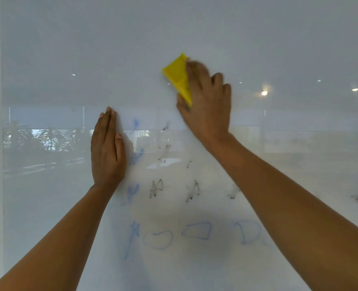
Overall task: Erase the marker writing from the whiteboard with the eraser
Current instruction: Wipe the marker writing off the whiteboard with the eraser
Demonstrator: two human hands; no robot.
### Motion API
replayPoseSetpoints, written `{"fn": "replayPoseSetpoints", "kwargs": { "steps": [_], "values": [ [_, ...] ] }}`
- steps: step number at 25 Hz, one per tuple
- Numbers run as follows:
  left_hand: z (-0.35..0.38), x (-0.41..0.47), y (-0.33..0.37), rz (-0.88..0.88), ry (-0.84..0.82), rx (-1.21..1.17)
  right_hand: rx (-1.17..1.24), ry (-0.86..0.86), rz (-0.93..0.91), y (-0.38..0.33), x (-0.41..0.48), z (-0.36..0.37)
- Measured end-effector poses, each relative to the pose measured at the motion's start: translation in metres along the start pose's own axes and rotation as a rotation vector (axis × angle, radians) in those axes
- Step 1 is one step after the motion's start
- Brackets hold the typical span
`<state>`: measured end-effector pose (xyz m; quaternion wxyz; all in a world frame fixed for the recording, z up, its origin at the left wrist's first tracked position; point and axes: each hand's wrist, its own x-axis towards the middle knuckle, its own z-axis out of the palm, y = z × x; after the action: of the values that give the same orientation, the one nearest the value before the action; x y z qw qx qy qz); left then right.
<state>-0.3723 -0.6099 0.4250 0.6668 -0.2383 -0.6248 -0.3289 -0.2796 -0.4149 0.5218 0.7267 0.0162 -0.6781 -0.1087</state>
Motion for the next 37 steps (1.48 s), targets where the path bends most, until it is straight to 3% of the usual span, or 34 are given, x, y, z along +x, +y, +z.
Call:
{"fn": "replayPoseSetpoints", "kwargs": {
  "steps": [4, 7, 9, 12, 14, 18, 21, 23, 26, 28, 32, 37],
  "values": [
    [0.000, -0.001, -0.002, -0.005, 0.010, -0.023, -0.026, -0.040, -0.440, -0.031, -0.073, -0.001],
    [0.002, -0.002, -0.004, -0.002, 0.017, -0.031, -0.024, -0.028, -0.568, -0.009, -0.090, -0.005],
    [0.002, -0.001, -0.005, -0.003, 0.014, -0.044, -0.044, 0.008, -0.463, 0.005, -0.063, -0.001],
    [0.001, -0.002, -0.005, -0.017, 0.011, -0.078, -0.014, 0.014, -0.054, -0.005, -0.005, 0.002],
    [0.000, -0.003, -0.004, -0.034, 0.022, -0.114, 0.001, -0.017, 0.065, -0.030, 0.010, 0.008],
    [-0.004, -0.004, -0.004, -0.137, 0.076, -0.314, -0.024, -0.050, -0.331, -0.072, -0.044, 0.008],
    [-0.007, -0.003, -0.005, -0.179, 0.081, -0.402, -0.033, -0.040, -0.539, -0.058, -0.088, 0.000],
    [-0.008, -0.003, -0.007, -0.176, 0.069, -0.390, -0.074, -0.008, -0.517, -0.037, -0.072, 0.002],
    [-0.006, -0.004, -0.008, -0.157, 0.074, -0.362, -0.033, 0.031, -0.121, -0.034, -0.019, 0.007],
    [-0.005, -0.004, -0.009, -0.147, 0.075, -0.357, -0.022, 0.017, 0.014, -0.053, -0.008, 0.010],
    [-0.008, -0.003, -0.010, -0.144, 0.059, -0.381, -0.061, 0.001, -0.320, -0.077, -0.075, 0.010],
    [-0.011, -0.003, -0.009, -0.154, 0.028, -0.409, 0.016, -0.051, -0.550, -0.046, -0.133, -0.003]
  ]
}}
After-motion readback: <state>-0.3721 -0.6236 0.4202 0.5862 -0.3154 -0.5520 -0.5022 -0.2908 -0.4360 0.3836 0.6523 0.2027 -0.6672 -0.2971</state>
